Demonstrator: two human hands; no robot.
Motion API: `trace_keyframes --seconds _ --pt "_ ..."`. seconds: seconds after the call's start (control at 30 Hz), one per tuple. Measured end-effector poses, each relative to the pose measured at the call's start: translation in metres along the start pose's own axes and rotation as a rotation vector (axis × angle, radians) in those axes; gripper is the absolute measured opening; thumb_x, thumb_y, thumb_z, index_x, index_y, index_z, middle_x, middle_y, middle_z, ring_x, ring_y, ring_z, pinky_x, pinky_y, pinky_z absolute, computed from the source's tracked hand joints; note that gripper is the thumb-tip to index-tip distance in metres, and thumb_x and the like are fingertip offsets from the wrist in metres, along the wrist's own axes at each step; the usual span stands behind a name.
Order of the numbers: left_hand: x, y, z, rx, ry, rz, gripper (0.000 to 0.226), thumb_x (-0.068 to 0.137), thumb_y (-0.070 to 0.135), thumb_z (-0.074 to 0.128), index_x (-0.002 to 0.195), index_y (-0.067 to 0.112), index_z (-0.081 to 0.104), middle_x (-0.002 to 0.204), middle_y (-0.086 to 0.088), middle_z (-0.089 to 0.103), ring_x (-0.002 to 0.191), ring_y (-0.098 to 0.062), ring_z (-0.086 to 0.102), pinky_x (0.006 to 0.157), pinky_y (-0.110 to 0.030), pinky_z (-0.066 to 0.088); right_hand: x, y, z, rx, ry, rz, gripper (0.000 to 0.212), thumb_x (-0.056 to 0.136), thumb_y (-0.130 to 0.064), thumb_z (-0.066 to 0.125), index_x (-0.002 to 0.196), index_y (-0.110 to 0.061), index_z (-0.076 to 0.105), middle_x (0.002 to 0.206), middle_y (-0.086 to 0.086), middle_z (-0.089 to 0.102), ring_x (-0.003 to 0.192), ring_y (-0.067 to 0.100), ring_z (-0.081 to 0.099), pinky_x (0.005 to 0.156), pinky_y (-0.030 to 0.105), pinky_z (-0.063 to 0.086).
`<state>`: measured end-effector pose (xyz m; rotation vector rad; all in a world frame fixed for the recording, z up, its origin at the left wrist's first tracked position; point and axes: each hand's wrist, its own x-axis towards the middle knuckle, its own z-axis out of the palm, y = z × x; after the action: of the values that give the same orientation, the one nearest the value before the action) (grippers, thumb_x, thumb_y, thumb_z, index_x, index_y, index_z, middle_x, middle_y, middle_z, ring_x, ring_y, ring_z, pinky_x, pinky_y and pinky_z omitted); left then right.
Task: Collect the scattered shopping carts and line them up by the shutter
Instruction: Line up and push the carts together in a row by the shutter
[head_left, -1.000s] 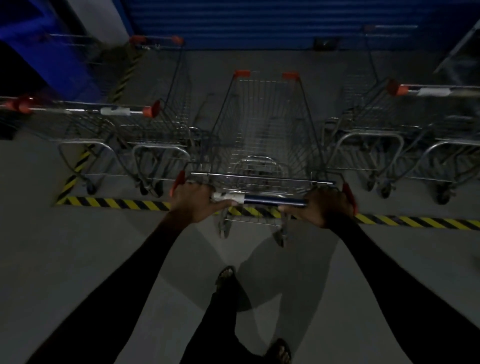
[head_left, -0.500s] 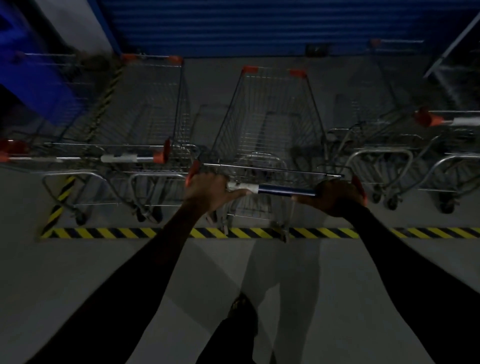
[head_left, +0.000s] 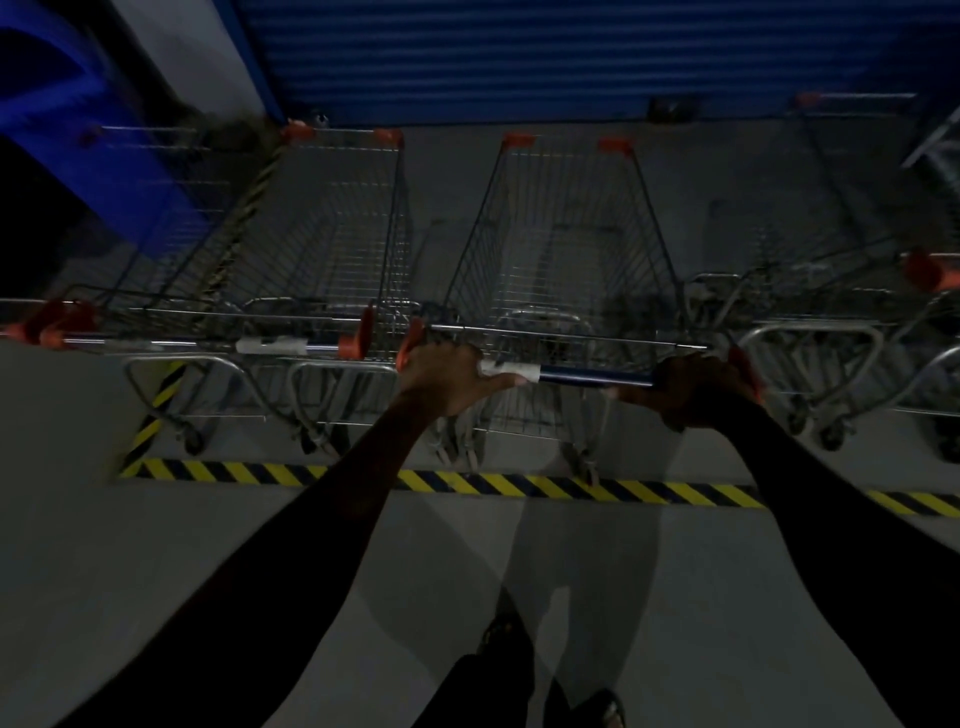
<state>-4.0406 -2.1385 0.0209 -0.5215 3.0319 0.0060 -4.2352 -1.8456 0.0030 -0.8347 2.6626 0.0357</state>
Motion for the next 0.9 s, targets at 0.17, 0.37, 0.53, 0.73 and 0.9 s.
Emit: trace_keyframes --seconds 0.17,0.37,0.53,0.73,0.9 --pt "0.006 0.005 -0.007 -0.048 -0.034 -0.006 0.077 0.081 0.098 0.031 0.067 0.029 0.062 0.054 0.015 0.035 0.071 -0.016 0.061 0.111 -0.052 0.046 0.015 0.002 0.001 0.014 0.027 -0.019 0.068 0.057 -0.115 0.017 0.043 -0.062 0.058 0.048 -0.004 0.059 0.060 0.021 0.065 0.108 0.064 0.046" --pt "0.014 0.002 0.007 -0.030 0.004 -0.063 0.112 0.069 0.108 0.002 0.077 0.026 0.077 0.051 0.014 0.041 0.062 -0.013 0.061 0.096 -0.042 0.051 0.010 -0.004 -0.020 -0.121 0.003 0.013 0.112 0.049 -0.116 0.002 0.050 -0.024 0.065 0.055 -0.007 0.060 0.074 0.017 0.063 0.126 0.066 0.005" --pt "0.016 0.004 0.005 0.025 -0.007 -0.031 0.121 0.067 0.107 -0.008 0.092 0.029 0.081 0.069 0.006 0.072 0.078 -0.015 0.073 0.125 -0.057 0.019 0.007 -0.005 -0.024 -0.088 -0.031 0.007 0.110 0.046 -0.117 0.000 0.060 -0.031 0.067 0.052 -0.008 0.053 0.073 0.018 0.062 0.126 0.062 0.014" --pt "0.006 0.011 -0.001 0.003 0.003 0.018 0.080 0.091 0.091 0.034 0.111 0.027 0.078 0.102 0.000 0.079 0.104 -0.020 0.073 0.119 -0.043 0.025 -0.015 -0.015 -0.035 -0.093 0.018 -0.048 0.078 0.085 -0.096 0.029 0.084 -0.028 0.069 0.059 -0.011 0.044 0.090 0.021 0.066 0.122 0.050 0.020" --pt "0.001 0.013 0.014 -0.030 0.077 0.002 0.089 0.091 0.087 0.022 0.131 0.023 0.068 0.125 -0.008 0.073 0.120 -0.032 0.065 0.109 -0.046 0.032 -0.016 -0.005 -0.022 0.028 0.160 -0.190 0.098 0.071 -0.105 0.009 0.091 -0.028 0.066 0.059 -0.014 0.046 0.063 0.017 0.060 0.100 0.047 0.052"
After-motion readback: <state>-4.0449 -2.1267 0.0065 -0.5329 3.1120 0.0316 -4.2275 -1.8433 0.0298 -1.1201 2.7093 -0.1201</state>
